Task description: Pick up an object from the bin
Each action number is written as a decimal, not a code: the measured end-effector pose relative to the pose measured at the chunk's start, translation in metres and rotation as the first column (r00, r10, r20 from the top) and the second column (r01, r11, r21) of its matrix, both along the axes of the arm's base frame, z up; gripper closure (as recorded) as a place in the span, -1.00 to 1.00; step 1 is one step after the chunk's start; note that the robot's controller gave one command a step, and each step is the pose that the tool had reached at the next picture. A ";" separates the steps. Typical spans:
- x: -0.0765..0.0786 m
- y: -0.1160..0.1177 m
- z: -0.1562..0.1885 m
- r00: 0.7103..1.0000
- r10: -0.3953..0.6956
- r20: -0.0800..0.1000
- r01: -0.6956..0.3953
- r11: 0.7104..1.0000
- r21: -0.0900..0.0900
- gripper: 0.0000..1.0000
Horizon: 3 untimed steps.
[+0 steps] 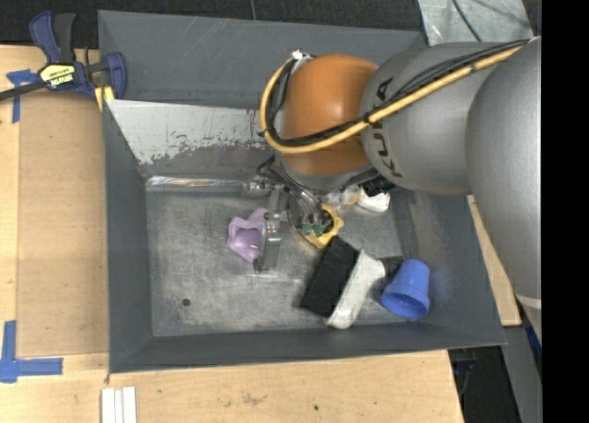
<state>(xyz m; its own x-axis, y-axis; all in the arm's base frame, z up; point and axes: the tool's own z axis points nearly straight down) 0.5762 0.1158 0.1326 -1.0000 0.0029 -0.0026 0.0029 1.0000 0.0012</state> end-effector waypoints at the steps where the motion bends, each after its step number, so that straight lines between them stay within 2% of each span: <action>1: 0.000 0.000 0.000 1.000 0.000 0.000 0.000 1.000 0.000 -1.00; 2: 0.040 -0.003 -0.049 0.999 -0.040 0.011 0.040 0.999 0.010 1.00; 3: 0.041 -0.003 -0.049 0.999 -0.040 0.012 0.040 0.999 0.010 1.00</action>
Offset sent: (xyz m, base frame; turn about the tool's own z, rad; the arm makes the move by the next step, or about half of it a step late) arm 0.0335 -0.0085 -0.0623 0.0423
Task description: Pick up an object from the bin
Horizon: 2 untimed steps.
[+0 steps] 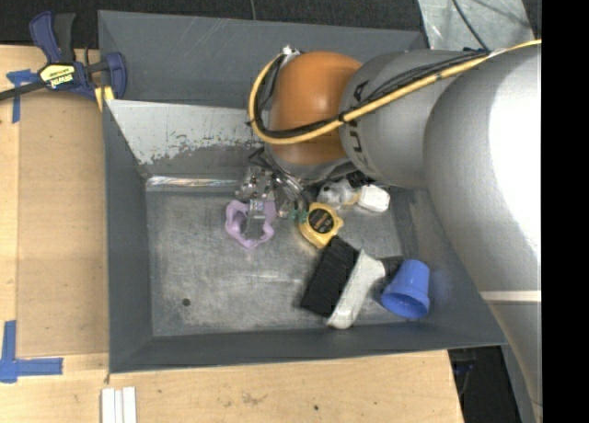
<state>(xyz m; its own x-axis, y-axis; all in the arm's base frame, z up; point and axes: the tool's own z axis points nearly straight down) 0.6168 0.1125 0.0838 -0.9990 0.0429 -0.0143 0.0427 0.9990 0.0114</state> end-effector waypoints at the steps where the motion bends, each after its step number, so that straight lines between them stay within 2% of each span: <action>1: -0.007 0.011 0.113 1.000 0.023 -0.011 -0.023 1.000 -0.010 1.00; 2: -0.007 0.011 0.113 1.000 0.023 -0.011 -0.023 1.000 -0.010 1.00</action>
Offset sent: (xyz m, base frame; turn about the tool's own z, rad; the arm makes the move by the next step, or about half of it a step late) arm 0.0000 0.0000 0.0000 0.0000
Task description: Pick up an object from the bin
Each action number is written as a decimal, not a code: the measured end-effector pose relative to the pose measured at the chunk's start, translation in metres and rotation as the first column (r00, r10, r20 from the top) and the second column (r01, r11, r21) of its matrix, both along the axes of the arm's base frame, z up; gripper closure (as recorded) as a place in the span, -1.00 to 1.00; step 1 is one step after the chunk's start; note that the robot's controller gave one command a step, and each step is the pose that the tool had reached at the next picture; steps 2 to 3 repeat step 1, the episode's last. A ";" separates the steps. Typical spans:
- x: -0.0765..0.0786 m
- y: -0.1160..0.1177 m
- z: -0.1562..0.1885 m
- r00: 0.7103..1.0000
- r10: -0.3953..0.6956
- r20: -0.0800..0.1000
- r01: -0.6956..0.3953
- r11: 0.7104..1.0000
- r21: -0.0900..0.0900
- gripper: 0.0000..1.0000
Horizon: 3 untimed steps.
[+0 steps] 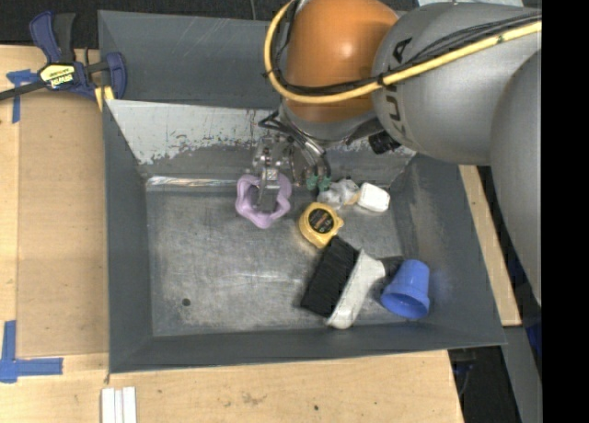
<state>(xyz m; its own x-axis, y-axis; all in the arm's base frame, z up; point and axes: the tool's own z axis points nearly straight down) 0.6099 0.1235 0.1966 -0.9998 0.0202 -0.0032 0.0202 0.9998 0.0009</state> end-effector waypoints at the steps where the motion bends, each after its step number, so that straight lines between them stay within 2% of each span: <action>1: 0.000 0.000 0.043 0.999 0.031 -0.006 -0.031 1.000 -0.002 1.00; 3: 0.000 0.000 0.043 0.999 0.031 -0.006 -0.031 1.000 -0.002 1.00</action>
Offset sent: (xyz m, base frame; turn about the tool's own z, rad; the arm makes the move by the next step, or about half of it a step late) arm -0.0672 -0.0433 0.1253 -0.1971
